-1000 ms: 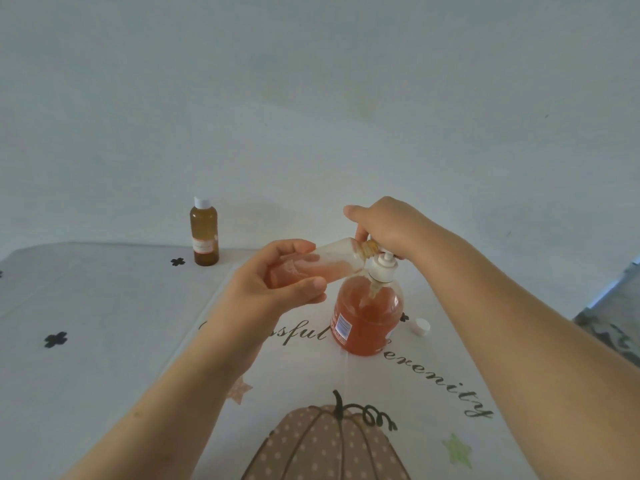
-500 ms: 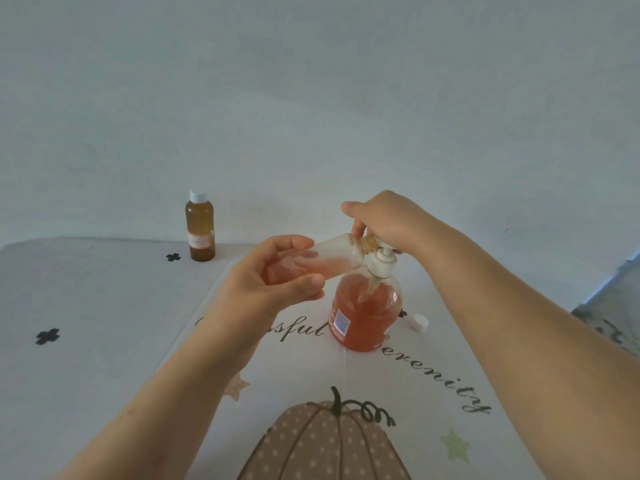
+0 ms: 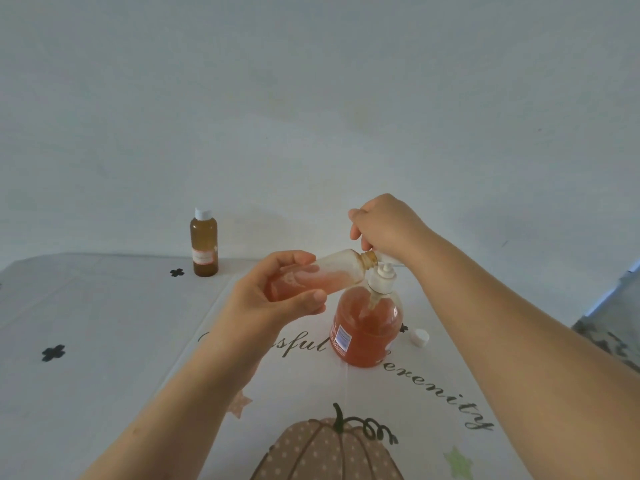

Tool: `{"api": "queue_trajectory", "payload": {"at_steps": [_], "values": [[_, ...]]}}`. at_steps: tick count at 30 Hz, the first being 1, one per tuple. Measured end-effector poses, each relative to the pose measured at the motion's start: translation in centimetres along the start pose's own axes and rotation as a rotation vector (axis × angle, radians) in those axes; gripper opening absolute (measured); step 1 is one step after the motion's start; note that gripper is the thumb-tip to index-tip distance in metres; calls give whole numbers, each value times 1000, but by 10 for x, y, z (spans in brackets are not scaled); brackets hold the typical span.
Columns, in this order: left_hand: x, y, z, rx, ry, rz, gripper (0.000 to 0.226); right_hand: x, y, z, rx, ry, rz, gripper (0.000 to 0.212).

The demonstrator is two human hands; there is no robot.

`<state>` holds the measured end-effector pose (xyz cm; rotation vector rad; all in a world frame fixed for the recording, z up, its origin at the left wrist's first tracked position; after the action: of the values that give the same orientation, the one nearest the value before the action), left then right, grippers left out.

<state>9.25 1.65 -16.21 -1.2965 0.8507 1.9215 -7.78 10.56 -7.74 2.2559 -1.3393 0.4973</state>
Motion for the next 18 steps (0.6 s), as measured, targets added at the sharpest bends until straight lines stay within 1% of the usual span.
{"api": "queue_trajectory", "payload": {"at_steps": [4,9,14,18], "values": [[-1,-1,2,12,6,-5,46,-6,7,7,-31,-57,32,34],[3,1,-2,-24,26,-24,45,-13,10,21,-37,-143,49,32],[3,1,-3,-40,62,-39,42,-15,10,22,-40,-131,77,30],[-1,-2,-2,-44,61,-32,41,-12,11,17,-33,-92,79,34]]}}
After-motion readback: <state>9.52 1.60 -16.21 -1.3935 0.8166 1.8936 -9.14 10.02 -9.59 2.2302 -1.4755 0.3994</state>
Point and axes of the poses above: each hand's wrist, its own y-axis towards the middle knuckle, its own z-axis out of the palm, x = y × z, the point moved 2 cm from there along y, towards the middle knuckle, and after that the axes turned 9 degrees about -x, right-handed, at the moved point
